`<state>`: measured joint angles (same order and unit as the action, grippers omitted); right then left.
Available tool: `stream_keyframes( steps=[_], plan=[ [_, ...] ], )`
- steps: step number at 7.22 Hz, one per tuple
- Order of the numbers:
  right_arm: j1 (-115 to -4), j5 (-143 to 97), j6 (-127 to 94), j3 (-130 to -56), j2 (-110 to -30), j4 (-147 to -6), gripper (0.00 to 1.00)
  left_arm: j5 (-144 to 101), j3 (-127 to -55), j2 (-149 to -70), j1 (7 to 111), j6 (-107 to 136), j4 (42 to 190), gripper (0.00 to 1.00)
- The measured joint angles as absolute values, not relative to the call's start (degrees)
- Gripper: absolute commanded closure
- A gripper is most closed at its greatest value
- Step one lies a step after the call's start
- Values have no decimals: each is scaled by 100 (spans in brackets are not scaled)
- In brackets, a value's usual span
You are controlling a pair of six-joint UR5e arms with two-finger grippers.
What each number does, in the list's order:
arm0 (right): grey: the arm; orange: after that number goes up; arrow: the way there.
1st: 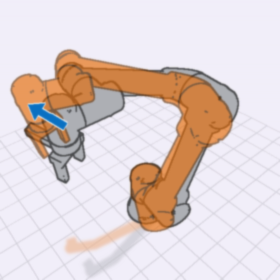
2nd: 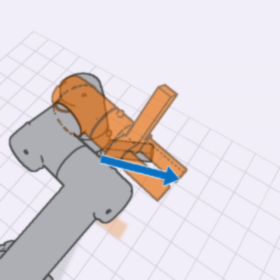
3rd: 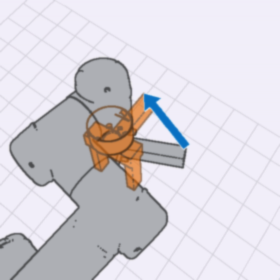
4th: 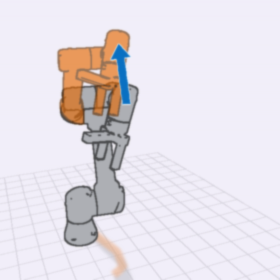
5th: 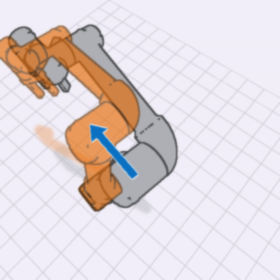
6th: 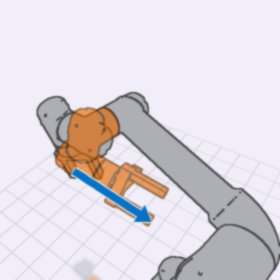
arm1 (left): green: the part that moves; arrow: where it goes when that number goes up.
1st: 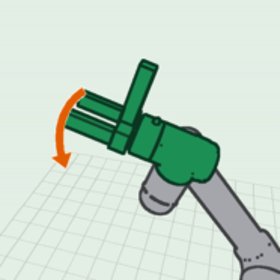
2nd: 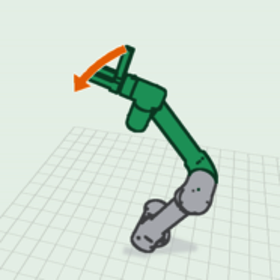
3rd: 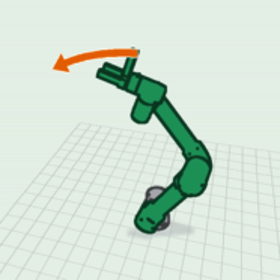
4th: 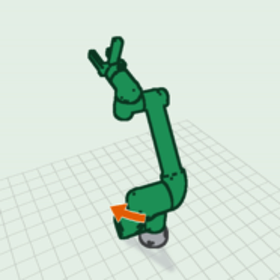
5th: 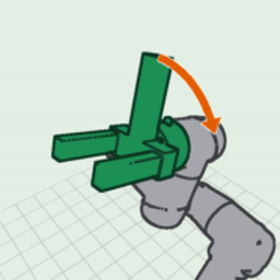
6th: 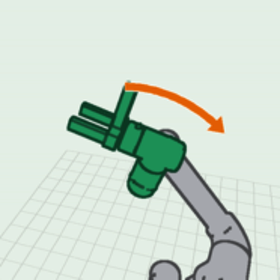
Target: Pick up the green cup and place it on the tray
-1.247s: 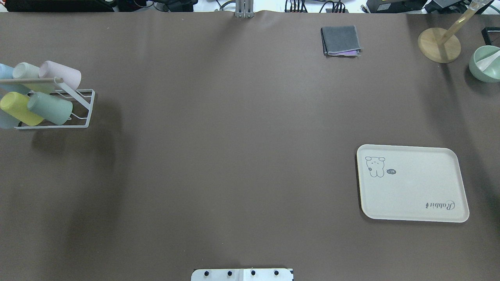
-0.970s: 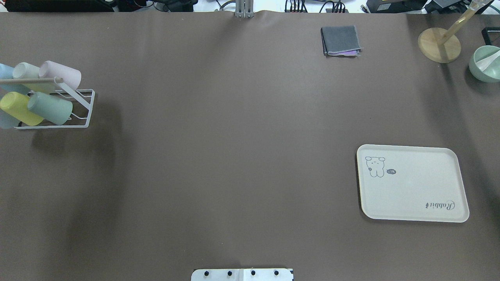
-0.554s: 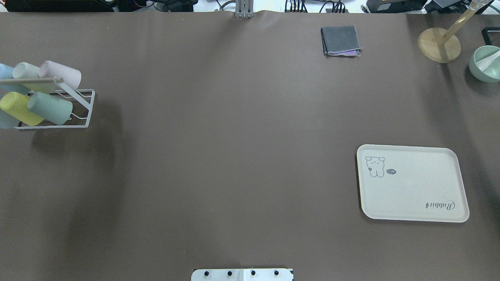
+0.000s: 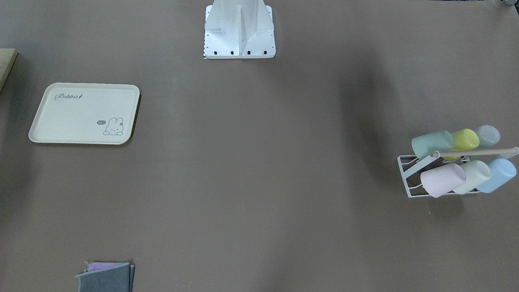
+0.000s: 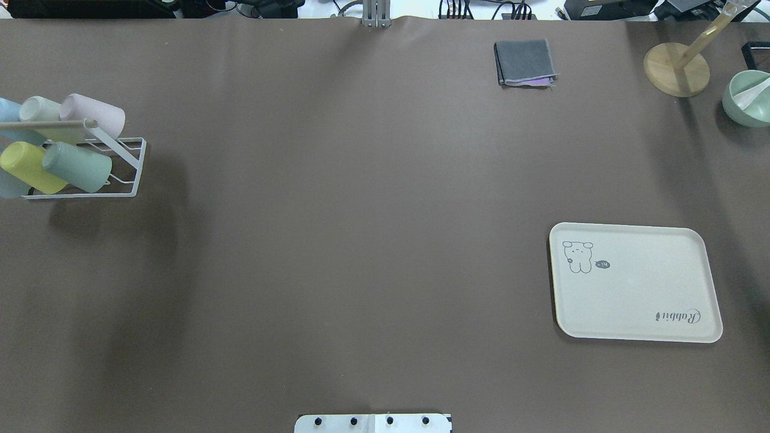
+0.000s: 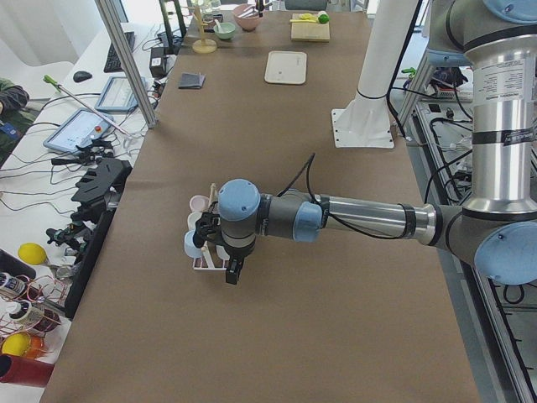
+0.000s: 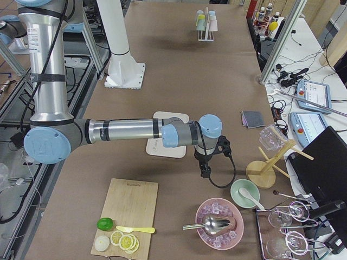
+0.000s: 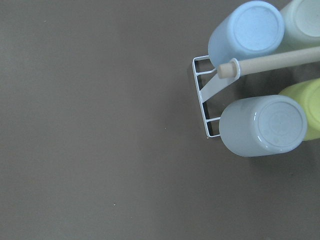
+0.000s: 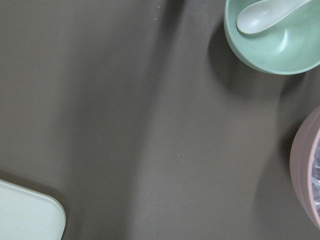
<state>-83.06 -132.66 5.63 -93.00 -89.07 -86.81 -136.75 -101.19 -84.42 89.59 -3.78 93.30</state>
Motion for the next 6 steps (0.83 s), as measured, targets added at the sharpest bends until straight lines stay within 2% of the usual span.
stream_keyframes(
  steps=[6],
  plan=[
    [-8303,-13327,544,-9330,-8933,-8741,0,-13679,-10091,-8585,8881,-448,10141,2]
  ],
)
